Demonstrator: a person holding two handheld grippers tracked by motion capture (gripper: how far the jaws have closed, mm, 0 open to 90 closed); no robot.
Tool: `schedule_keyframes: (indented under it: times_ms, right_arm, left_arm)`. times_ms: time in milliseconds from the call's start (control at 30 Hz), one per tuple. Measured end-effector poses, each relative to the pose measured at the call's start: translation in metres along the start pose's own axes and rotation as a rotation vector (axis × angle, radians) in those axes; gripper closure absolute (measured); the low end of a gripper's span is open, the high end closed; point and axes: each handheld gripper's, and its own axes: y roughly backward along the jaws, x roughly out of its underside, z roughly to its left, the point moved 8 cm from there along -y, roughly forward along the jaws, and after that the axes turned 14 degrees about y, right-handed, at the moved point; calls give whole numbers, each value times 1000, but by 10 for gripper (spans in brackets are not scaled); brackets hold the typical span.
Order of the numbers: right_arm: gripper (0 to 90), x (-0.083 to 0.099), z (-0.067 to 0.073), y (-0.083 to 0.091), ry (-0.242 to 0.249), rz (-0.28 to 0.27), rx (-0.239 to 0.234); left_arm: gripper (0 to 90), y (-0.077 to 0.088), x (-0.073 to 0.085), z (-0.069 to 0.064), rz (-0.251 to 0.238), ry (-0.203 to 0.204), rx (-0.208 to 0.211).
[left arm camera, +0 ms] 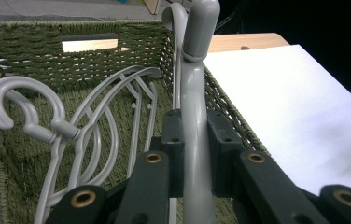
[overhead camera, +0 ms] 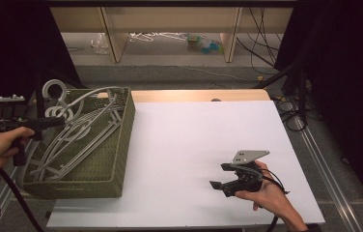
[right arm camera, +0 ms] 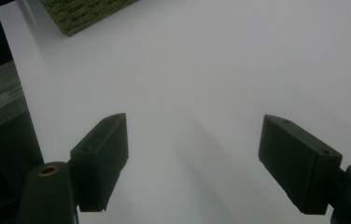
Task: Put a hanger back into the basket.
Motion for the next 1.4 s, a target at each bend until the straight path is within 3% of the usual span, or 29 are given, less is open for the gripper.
schedule_keyframes:
  times_ms: [100,433,733,767,933,1133,1300,1400]
  right_arm:
    - [250,0,0,0,1,2,-4]
    - [252,1,-1,1,3,6,-4]
    - [252,2,0,-1,10,13,-11]
    - [253,2,0,-2,13,14,-11]
    - [253,2,1,-3,13,16,-12]
    - [253,4,2,-3,4,24,-21]
    - [254,4,1,-3,11,21,-17]
    - [254,3,1,-3,12,19,-14]
  left_arm:
    - [786,-5,2,8,37,-10,-26]
    - [786,-19,5,19,65,-12,-52]
    - [784,-36,12,18,134,-58,-48]
    - [783,-38,12,18,153,-77,-58]
    - [783,-42,9,19,167,-102,-73]
    - [783,-49,7,24,154,-80,-76]
    - [783,-58,16,34,174,-59,-103]
    - [781,-60,18,40,159,-30,-108]
